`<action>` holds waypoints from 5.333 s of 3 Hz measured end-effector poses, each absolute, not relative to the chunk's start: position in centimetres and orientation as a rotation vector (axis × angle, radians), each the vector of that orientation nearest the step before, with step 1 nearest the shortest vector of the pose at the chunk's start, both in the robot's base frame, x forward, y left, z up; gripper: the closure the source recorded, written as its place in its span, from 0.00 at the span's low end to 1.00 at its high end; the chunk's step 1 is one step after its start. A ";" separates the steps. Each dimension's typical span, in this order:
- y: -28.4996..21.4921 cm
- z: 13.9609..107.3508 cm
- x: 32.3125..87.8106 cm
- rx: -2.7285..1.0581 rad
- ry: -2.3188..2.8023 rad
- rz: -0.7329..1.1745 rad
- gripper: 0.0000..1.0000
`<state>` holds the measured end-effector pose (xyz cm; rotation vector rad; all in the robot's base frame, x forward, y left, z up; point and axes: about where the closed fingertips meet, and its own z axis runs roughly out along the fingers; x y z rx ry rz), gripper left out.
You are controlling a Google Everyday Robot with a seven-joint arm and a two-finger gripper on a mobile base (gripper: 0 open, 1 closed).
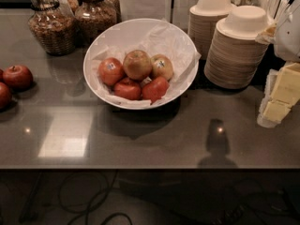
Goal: Pick apple from white bowl
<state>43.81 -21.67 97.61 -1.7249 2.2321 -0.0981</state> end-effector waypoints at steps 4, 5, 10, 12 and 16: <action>-15.3 98.2 49.8 -1.737 1.954 0.274 0.00; -15.3 98.1 49.8 -1.737 1.955 0.272 0.00; -3.9 97.7 53.1 -1.711 1.625 0.449 0.00; -1.3 94.4 55.3 -1.607 1.629 0.496 0.00; 1.8 91.0 58.2 -1.563 1.645 0.607 0.00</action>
Offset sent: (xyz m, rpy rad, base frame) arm 0.0078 0.0112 -0.0091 0.0762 0.0505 0.0389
